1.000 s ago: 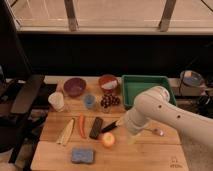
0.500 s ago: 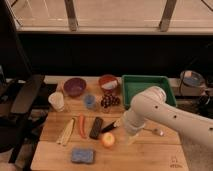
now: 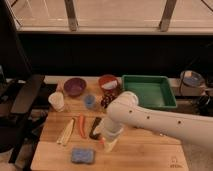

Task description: Place sponge in tray

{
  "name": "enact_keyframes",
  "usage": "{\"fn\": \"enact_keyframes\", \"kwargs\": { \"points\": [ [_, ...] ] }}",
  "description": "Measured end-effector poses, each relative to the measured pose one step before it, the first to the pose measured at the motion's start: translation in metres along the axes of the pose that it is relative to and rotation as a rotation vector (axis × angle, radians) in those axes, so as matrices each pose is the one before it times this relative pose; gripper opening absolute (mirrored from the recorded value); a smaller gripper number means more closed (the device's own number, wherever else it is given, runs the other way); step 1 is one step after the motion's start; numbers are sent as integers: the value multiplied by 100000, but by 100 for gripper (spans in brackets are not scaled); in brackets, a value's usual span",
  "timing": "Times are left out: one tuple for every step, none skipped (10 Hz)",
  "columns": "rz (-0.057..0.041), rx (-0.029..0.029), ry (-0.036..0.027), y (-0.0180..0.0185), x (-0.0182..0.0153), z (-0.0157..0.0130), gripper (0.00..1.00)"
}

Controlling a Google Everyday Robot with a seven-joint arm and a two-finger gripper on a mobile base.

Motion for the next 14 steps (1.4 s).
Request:
{"fn": "enact_keyframes", "kwargs": {
  "points": [
    [-3086, -1565, -2222, -440, -1546, 1777, 62],
    [-2398, -1095, -1337, -354, -866, 1275, 62],
    [-1618, -1155, -1602, -122, -477, 1335, 62],
    [-1237, -1767, -3182, -78, 25, 1965, 62],
    [379, -1126, -1889, 123, 377, 951, 62],
    [1027, -1180, -2124, 45, 543, 1063, 62],
    [1225, -1985, -2206, 85, 526, 1316, 62],
    [1402, -1315, -2030, -9, 436, 948, 62],
    [1111, -823, -1142, 77, 271, 366, 62],
    [794, -515, -355, 154, 189, 251, 56],
    [389, -339, 262, 206, 46, 172, 47],
    [417, 685, 732, 266, 14, -284, 37],
    [132, 1167, 522, 83, -98, -437, 29],
    [-245, 2742, 1393, 65, -376, -1250, 15]
  ]
}}
